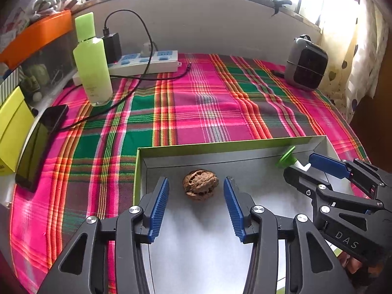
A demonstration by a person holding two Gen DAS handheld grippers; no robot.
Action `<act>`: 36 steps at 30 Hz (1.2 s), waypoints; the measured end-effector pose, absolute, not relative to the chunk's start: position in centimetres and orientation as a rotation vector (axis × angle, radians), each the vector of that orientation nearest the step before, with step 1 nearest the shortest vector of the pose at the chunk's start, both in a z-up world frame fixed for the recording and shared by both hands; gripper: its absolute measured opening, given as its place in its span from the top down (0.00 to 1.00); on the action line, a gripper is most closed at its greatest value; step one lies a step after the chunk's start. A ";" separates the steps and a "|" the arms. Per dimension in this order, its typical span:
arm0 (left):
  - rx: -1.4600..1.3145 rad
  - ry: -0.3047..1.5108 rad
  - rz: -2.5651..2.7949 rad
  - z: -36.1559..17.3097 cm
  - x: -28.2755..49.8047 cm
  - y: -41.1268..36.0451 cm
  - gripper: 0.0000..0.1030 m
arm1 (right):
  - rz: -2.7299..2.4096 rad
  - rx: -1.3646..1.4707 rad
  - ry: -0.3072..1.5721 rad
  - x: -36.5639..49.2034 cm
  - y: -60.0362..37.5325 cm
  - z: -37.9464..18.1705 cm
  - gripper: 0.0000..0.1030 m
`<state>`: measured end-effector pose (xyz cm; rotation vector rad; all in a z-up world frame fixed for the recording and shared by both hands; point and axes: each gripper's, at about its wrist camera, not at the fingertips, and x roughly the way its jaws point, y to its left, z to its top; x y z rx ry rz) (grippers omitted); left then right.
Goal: Organize objects
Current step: 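Carry walnut and spool into the white box and open both grippers, then lift both open grippers up out of the white box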
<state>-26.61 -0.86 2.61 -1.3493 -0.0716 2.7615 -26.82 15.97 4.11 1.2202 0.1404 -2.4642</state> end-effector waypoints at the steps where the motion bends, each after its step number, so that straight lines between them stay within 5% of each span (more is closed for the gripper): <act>1: -1.344 -0.072 2.766 2.8 -26.4 -0.8 0.55 | -2.466 1.218 0.137 -26.6 16.1 4.2 0.50; 36: -1.186 -0.196 2.802 4.5 -12.7 -1.7 0.50 | -2.550 1.021 0.046 -13.8 21.9 7.0 0.50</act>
